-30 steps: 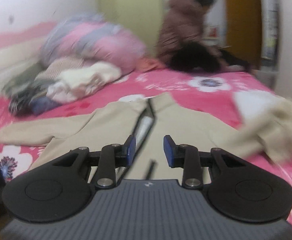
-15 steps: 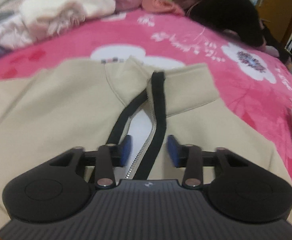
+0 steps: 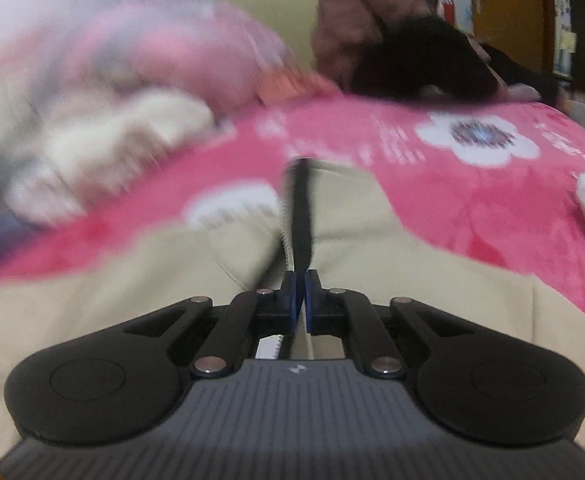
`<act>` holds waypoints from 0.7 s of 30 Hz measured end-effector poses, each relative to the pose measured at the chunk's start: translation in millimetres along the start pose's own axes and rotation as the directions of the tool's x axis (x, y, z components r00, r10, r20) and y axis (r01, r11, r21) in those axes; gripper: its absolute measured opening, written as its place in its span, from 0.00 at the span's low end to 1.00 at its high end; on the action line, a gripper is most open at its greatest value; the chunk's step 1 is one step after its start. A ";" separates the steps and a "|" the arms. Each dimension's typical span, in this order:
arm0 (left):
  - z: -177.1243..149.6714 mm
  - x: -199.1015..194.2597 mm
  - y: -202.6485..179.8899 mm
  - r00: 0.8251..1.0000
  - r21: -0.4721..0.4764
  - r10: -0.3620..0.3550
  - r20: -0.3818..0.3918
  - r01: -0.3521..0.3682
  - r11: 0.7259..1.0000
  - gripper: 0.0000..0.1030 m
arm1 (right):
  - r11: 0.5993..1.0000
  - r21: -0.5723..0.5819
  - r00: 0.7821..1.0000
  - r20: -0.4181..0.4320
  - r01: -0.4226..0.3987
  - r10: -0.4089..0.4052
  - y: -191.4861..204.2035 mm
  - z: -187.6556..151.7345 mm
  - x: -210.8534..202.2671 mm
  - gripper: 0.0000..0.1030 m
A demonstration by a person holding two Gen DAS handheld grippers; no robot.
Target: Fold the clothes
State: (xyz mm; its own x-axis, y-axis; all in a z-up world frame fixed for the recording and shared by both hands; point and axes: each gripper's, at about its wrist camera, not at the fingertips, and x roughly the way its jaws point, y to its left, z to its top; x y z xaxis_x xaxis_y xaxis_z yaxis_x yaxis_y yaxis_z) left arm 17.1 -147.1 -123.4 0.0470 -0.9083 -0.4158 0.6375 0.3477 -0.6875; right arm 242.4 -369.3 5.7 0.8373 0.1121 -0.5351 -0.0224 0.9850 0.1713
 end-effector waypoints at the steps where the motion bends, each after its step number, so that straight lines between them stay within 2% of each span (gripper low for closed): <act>1: 0.1 0.6 0.0 1.000 0.000 0.000 0.001 0.000 1.000 0.08 | 0.999 0.013 0.999 0.026 -0.032 0.032 -1.7 2.7 -6.6 0.02; 4: 0.5 2.5 -0.1 1.000 0.002 -0.002 0.002 0.002 1.000 0.08 | 0.998 -0.004 0.998 0.021 -0.064 0.064 -1.2 6.1 -1.5 0.02; 11: -9.1 -1.5 -7.6 1.000 0.009 -0.012 0.005 0.012 1.000 0.08 | 0.988 -0.132 0.994 -0.085 -0.079 0.068 19.2 -3.9 41.9 0.02; 18: -11.4 -5.0 -2.2 1.000 0.011 -0.022 0.002 0.022 1.000 0.08 | 0.982 -0.158 0.989 -0.122 -0.101 0.082 21.3 -10.7 50.1 0.02; 21: -8.6 -6.0 -5.4 1.000 0.006 -0.019 -0.002 0.019 1.000 0.08 | 0.985 -0.146 0.983 -0.172 -0.093 0.067 19.7 -17.6 63.2 0.05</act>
State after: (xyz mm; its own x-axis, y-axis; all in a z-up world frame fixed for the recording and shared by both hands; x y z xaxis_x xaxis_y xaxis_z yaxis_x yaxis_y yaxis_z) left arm 6.7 -141.5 -122.3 0.0338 -0.9143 -0.4037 0.6431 0.3291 -0.6914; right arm 285.3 -340.4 -39.3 0.7273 0.1991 -0.6568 -0.1799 0.9788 0.0974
